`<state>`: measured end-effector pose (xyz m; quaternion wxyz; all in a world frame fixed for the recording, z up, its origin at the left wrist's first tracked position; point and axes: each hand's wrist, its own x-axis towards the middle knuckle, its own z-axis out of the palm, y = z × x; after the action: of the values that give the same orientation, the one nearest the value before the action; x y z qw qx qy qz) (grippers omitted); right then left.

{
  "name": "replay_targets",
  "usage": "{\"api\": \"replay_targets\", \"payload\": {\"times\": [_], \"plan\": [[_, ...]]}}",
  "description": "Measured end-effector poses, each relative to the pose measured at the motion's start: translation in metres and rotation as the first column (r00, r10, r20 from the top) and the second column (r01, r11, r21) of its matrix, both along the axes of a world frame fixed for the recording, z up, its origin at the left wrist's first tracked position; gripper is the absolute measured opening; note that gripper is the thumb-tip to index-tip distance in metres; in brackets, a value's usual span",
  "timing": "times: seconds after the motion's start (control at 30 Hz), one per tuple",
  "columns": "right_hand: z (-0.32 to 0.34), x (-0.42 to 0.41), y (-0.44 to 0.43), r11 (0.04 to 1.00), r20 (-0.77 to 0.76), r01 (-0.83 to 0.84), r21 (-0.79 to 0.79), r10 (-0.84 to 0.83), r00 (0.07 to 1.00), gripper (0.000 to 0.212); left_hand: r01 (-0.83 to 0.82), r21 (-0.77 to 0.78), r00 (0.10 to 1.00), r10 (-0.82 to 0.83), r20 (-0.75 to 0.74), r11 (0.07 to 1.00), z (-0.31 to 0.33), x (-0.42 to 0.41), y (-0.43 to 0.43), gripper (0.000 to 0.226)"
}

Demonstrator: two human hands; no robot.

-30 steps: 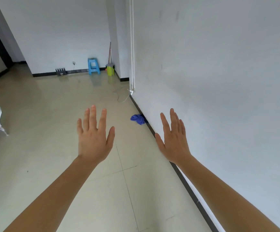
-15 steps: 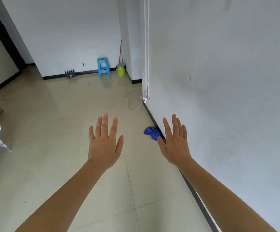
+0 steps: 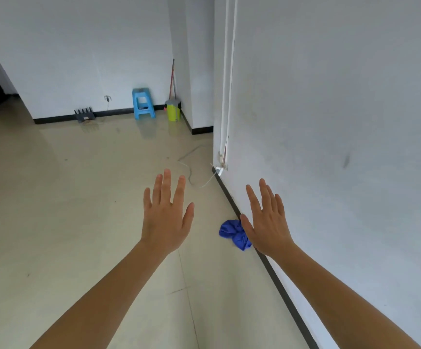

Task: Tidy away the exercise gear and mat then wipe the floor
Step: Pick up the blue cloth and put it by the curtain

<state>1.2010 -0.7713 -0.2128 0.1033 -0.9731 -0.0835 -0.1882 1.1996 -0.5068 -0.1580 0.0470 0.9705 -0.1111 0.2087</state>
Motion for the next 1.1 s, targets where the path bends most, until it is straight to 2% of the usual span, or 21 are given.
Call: {"api": "replay_targets", "payload": {"times": [0.17,0.37,0.63,0.77,0.9,1.1], "plan": [[-0.003,0.101,-0.026,0.991,-0.034,0.13,0.017,-0.129,0.991,0.074,0.09,0.05,0.992,-0.086,-0.088,0.995,-0.009,0.141,-0.023,0.066],[-0.059,0.231,-0.069,0.974,-0.119,0.221,0.046,-0.214,0.97,0.073,0.18,0.125,0.967,-0.153,-0.201,0.976,-0.072,0.3,-0.066,0.067],[-0.141,0.441,-0.121,0.955,-0.356,0.291,0.05,-0.255,0.899,0.072,0.205,0.185,0.916,-0.122,-0.381,0.961,-0.158,0.516,-0.133,0.065],[-0.195,0.524,-0.134,0.95,-0.475,0.309,0.048,-0.25,0.844,0.068,0.233,0.151,0.881,-0.143,-0.451,0.961,-0.205,0.597,-0.158,0.066],[-0.283,0.57,-0.136,0.951,-0.606,0.309,0.017,-0.236,0.759,0.066,0.241,0.102,0.822,-0.148,-0.549,0.965,-0.299,0.648,-0.169,0.066],[-0.477,0.591,-0.128,0.922,-0.762,0.386,-0.025,-0.268,0.59,0.065,0.271,0.075,0.673,-0.133,-0.727,0.96,-0.524,0.687,-0.174,0.067]]}}
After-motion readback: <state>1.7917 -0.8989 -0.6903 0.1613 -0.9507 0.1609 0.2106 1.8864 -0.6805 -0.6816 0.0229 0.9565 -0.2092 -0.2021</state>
